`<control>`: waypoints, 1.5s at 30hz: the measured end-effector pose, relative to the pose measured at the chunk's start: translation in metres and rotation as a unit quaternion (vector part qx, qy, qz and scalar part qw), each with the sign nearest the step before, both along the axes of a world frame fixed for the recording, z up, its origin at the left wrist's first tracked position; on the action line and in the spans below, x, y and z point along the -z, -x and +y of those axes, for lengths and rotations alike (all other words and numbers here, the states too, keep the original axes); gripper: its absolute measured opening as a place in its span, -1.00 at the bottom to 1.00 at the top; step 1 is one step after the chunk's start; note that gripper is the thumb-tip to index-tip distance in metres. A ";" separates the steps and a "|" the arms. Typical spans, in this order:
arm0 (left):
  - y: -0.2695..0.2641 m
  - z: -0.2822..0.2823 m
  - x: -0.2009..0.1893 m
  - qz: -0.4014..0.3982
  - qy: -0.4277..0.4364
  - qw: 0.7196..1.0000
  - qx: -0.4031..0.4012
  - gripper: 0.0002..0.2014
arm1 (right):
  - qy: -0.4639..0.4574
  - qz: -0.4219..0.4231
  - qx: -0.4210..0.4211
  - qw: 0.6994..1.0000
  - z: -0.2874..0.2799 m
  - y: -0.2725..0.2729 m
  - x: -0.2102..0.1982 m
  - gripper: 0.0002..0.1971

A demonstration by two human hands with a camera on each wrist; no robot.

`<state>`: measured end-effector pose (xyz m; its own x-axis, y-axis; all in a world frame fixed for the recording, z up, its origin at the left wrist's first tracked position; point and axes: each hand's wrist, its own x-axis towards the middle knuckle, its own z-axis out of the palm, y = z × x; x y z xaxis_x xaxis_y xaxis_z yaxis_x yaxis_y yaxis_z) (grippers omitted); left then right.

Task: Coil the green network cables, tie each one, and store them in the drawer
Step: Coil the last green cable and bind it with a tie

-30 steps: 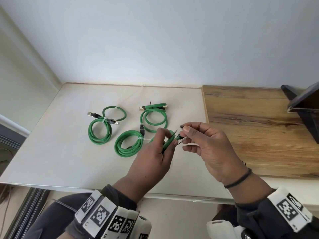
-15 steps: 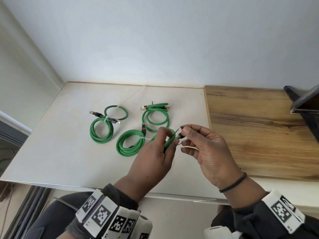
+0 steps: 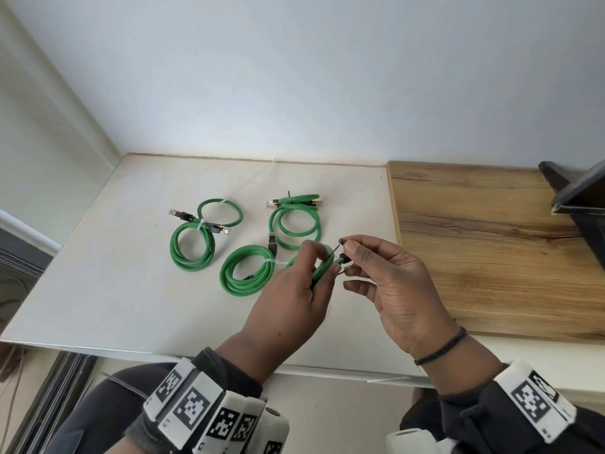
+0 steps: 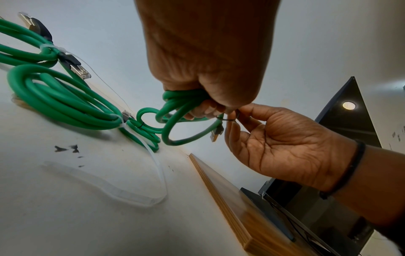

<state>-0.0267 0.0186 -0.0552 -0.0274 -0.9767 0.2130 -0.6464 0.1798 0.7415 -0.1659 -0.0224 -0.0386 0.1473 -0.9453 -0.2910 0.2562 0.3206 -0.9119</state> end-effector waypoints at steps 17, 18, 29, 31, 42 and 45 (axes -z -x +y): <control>0.003 0.000 -0.002 0.023 -0.006 1.000 -0.003 -0.81 | 0.009 0.015 0.000 1.000 -0.001 0.003 0.001 -0.91; 0.003 0.000 -0.002 0.022 -0.005 1.000 -0.003 -0.81 | 0.010 0.017 -0.001 1.000 -0.001 0.003 0.001 -0.91; -0.001 0.001 0.000 0.024 -0.015 1.000 -0.001 -0.83 | 0.022 0.010 -0.004 1.000 0.000 -0.001 0.002 -0.75; -0.001 0.001 0.001 0.024 -0.015 1.000 -0.001 -0.83 | 0.026 0.015 -0.005 1.000 0.000 -0.001 0.002 -0.75; -0.001 0.002 0.001 0.026 -0.019 0.999 -0.002 -0.84 | 0.057 0.067 0.000 0.996 0.002 0.000 -0.001 -0.91; 0.000 0.001 0.002 0.028 -0.018 0.999 -0.005 -0.85 | 0.083 0.095 -0.005 0.992 0.004 0.000 -0.002 -0.90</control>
<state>-0.0263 0.0197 -0.0568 -0.0075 -0.9839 0.1784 -0.6048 0.1465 0.7828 -0.1659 -0.0184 -0.0363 0.1152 -0.9813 -0.1544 0.0727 0.1634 -0.9839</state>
